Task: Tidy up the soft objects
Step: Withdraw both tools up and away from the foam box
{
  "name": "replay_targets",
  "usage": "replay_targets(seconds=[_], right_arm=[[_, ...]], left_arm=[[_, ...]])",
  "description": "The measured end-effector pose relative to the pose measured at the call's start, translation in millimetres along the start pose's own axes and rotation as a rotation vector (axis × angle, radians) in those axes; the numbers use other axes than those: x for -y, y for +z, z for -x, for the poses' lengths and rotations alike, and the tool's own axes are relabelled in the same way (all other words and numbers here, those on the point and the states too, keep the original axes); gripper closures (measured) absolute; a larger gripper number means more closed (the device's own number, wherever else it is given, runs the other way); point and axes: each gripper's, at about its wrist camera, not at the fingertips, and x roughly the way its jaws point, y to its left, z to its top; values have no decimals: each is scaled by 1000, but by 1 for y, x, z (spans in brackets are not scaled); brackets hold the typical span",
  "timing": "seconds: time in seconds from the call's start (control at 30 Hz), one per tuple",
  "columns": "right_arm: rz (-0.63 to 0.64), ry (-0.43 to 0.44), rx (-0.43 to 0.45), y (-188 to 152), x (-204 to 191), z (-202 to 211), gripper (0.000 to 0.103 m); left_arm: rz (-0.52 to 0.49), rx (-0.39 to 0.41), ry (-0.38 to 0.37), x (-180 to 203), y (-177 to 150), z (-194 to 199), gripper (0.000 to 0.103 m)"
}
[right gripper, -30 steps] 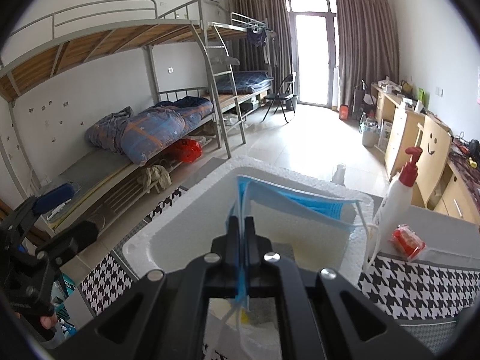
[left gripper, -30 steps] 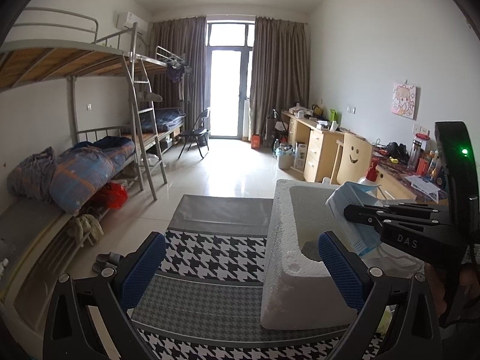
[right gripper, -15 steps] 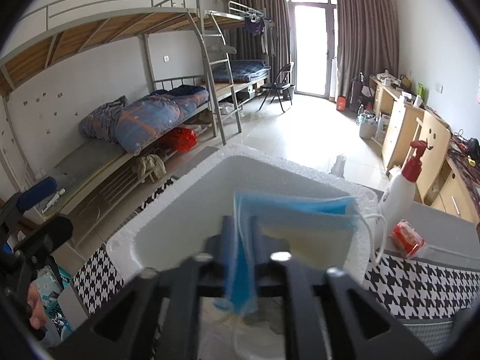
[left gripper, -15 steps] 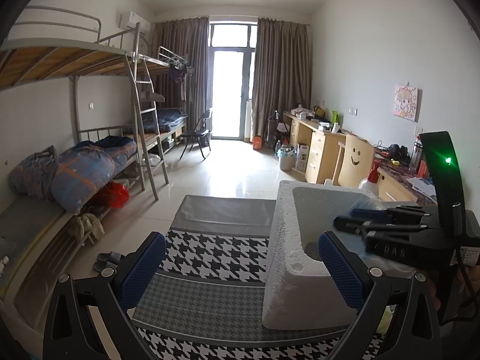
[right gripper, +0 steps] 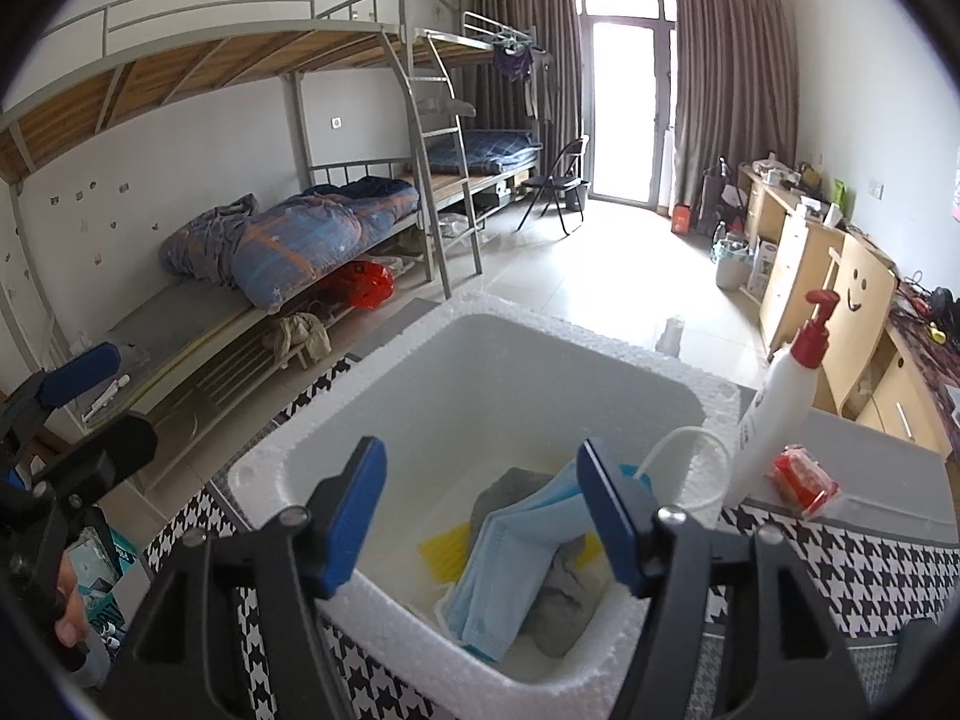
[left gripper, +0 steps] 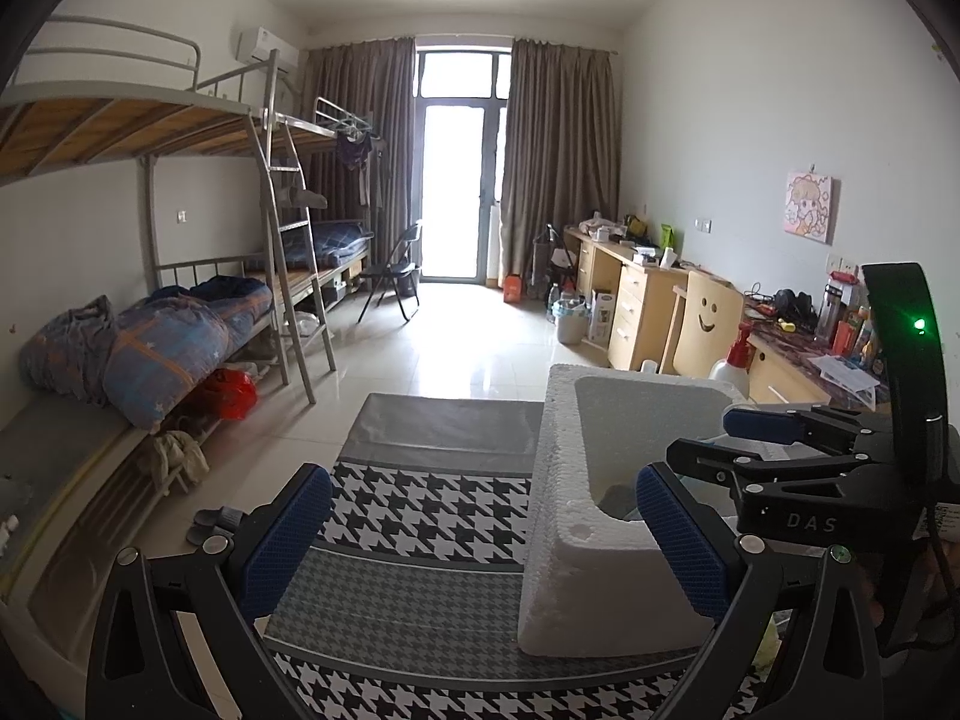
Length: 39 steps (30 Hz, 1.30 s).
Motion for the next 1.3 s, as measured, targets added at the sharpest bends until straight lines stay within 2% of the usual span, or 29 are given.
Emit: replay_targets(seconds=[0.9, 1.2, 1.3], right_arm=[[-28, -22, 112, -22, 7, 65, 33], [-35, -41, 140, -34, 14, 82, 32], [-47, -49, 158, -38, 17, 88, 15]], left_arm=[[-51, 46, -55, 30, 0, 31, 1], [-72, 64, -95, 42, -2, 41, 1], [-87, 71, -101, 47, -3, 44, 1]])
